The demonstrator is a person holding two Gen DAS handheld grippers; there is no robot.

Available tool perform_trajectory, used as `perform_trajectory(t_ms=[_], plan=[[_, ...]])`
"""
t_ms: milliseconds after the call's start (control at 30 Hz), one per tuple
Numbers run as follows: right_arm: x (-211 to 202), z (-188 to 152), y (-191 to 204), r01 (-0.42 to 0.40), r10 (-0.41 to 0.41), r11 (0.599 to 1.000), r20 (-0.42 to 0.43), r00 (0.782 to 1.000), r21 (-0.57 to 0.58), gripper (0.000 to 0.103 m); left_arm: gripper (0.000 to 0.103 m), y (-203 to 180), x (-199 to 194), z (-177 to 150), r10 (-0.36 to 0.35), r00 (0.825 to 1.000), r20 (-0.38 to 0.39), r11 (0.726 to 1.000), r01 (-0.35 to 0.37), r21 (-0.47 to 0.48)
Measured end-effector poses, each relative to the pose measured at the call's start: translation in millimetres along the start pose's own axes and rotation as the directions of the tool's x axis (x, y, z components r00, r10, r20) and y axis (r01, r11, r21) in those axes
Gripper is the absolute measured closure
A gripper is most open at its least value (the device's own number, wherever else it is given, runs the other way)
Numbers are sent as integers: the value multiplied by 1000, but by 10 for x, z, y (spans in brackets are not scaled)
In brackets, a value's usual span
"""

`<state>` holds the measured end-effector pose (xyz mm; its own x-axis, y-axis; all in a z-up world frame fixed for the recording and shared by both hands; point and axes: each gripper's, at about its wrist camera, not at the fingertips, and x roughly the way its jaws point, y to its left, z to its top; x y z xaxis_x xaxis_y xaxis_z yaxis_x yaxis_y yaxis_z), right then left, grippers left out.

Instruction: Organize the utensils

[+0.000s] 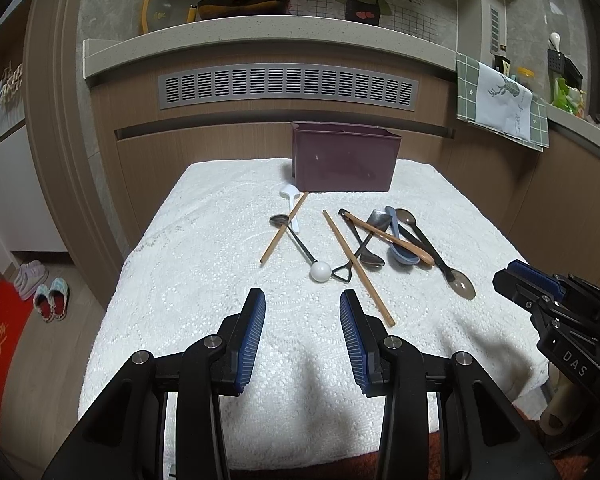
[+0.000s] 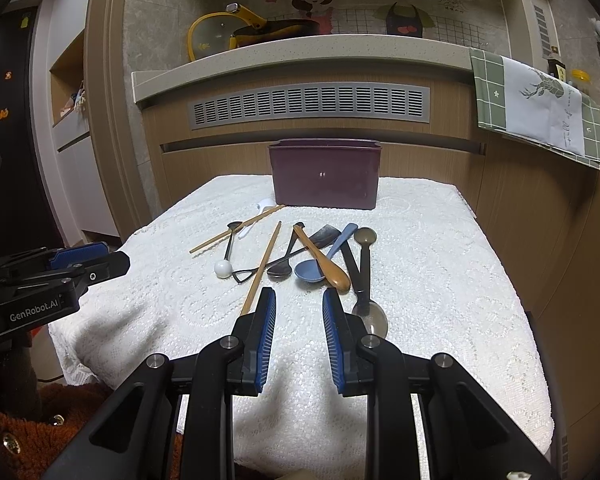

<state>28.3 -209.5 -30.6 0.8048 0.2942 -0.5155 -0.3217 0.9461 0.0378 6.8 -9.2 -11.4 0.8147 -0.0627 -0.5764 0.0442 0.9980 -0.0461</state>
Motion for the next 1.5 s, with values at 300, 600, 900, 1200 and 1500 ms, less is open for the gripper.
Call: perform_trajectory(t_ms=[300,600,900,1200,1500], plan=[[5,0,7,-4,4,1000,-2,1000,-6,80,63,0,4,4,-3,1000,-5,1000,3,0],[110,84,-11,-3,2,999,-29,1000,-51,80,63,96,251,130,-80,994,-72,996,77,-33],[429,326,-200,4,-6,999,-58,998,-43,80,63,-1,972,301,-128,979,-156,992,124,-35],[664,337,-441,36,-37,999,-86,996,-10,80,64,-131,1444,391,-49,974,-220,995,30,-90],[832,370,-492,42,-45,999,-115,992,-23,80,80,-128,1513,377,4,970,-243,1000,-9,-21]])
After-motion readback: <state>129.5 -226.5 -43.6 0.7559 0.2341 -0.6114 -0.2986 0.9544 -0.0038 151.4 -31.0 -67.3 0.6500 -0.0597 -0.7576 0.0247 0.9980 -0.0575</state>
